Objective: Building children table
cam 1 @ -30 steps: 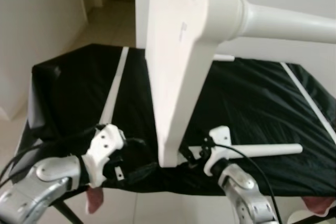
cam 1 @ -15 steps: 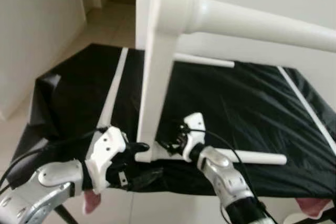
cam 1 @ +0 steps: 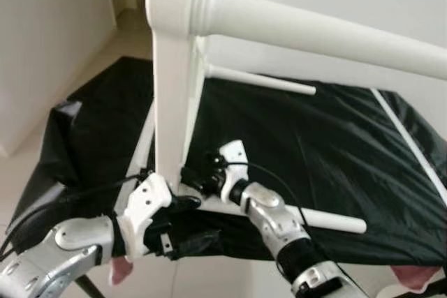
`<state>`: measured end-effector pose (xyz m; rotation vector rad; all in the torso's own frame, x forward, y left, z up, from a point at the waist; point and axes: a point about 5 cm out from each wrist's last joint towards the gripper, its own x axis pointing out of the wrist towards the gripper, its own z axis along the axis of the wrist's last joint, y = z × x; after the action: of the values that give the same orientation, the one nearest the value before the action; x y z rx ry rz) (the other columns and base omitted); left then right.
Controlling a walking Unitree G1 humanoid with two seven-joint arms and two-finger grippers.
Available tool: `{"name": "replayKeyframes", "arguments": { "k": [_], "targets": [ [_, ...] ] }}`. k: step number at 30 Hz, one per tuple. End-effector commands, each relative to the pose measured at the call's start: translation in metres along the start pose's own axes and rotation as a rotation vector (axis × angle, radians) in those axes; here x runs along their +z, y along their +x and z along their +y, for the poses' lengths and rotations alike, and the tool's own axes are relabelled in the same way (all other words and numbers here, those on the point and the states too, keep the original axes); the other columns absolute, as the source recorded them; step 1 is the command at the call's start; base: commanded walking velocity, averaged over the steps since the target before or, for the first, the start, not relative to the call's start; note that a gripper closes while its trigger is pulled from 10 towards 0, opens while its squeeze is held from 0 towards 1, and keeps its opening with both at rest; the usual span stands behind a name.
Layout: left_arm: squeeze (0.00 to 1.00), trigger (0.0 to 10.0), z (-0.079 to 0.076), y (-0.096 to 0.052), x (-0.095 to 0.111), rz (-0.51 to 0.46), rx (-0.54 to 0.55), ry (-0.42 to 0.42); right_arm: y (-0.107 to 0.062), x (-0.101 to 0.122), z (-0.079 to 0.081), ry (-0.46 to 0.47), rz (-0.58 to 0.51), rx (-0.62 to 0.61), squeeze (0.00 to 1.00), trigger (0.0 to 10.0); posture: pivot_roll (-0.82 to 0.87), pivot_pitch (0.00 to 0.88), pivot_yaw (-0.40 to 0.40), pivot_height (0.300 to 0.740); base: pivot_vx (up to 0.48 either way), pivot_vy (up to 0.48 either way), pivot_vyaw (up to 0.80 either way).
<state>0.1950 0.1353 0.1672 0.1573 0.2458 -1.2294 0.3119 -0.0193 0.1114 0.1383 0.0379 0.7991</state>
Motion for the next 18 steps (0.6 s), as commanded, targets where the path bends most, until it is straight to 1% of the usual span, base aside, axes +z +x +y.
{"name": "replayKeyframes", "arguments": {
  "k": [1, 3, 4, 5, 6, 7, 9, 11, 12, 13, 15, 18],
  "targets": [
    [0.0, 10.0, -0.008, 0.004, 0.002, 0.004, -0.081, 0.016, -0.008, 0.004, -0.007, -0.015, -0.038, -0.023, 0.0, 10.0, 0.19, 0.0, -0.117, 0.74, 0.0, 0.0, 0.0],
    [0.0, 10.0, -0.008, 0.007, -0.002, 0.012, -0.061, 0.011, -0.025, 0.006, -0.015, -0.033, -0.065, -0.064, 0.0, 10.0, 0.19, 0.0, -0.117, 0.74, 0.0, 0.0, 0.0],
    [0.0, 10.0, -0.008, 0.007, -0.002, 0.012, -0.061, 0.011, -0.025, 0.006, -0.015, -0.033, -0.065, -0.064, 0.0, 10.0, 0.19, 0.0, -0.117, 0.74, 0.0, 0.0, 0.0],
    [0.0, 10.0, -0.007, 0.009, -0.003, 0.016, -0.053, 0.011, -0.031, 0.007, -0.017, -0.036, -0.075, -0.08, 0.0, 10.0, 0.19, 0.0, -0.116, 0.74, 0.0, 0.0, 0.0],
    [0.0, 10.0, -0.006, 0.014, -0.004, 0.009, -0.024, 0.0, -0.048, 0.013, -0.025, -0.059, -0.106, -0.135, 0.0, 10.0, 0.18, 0.0, -0.113, 0.74, 0.0, 0.0, 0.0],
    [0.0, 10.0, -0.006, 0.014, -0.004, 0.009, -0.024, 0.0, -0.048, 0.013, -0.025, -0.059, -0.106, -0.135, 0.0, 10.0, 0.18, 0.0, -0.113, 0.74, 0.0, 0.0, 0.0],
    [0.0, 10.0, -0.007, 0.018, -0.004, 0.0, -0.018, -0.01, -0.06, 0.017, -0.03, -0.085, -0.12, -0.172, 0.0, 10.0, 0.17, 0.0, -0.109, 0.74, 0.0, 0.0, 0.0],
    [0.0, 10.0, -0.008, 0.02, -0.004, -0.003, -0.022, -0.012, -0.062, 0.018, -0.031, -0.098, -0.125, -0.182, 0.0, 10.0, 0.17, 0.0, -0.109, 0.74, 0.0, 0.0, 0.0],
    [0.0, 10.0, -0.011, 0.023, -0.004, -0.013, -0.027, -0.019, -0.07, 0.02, -0.035, -0.11, -0.136, -0.211, 0.0, 10.0, 0.16, 0.0, -0.103, 0.74, 0.0, 0.0, 0.0],
    [0.0, 10.0, -0.011, 0.023, -0.004, -0.013, -0.027, -0.019, -0.07, 0.02, -0.035, -0.11, -0.136, -0.211, 0.0, 10.0, 0.16, 0.0, -0.103, 0.74, 0.0, 0.0, 0.0],
    [0.0, 10.0, -0.012, 0.029, -0.005, -0.025, -0.018, -0.033, -0.084, 0.024, -0.042, -0.13, -0.158, -0.286, 0.0, 10.0, 0.15, 0.0, -0.096, 0.74, 0.0, 0.0, 0.0],
    [0.0, 10.0, -0.011, 0.04, 0.001, -0.079, 0.022, -0.045, -0.105, 0.032, -0.052, -0.168, -0.188, -0.401, 0.0, 10.0, 0.14, 0.0, -0.086, 0.74, 0.0, 0.0, 0.0]
  ]
}}
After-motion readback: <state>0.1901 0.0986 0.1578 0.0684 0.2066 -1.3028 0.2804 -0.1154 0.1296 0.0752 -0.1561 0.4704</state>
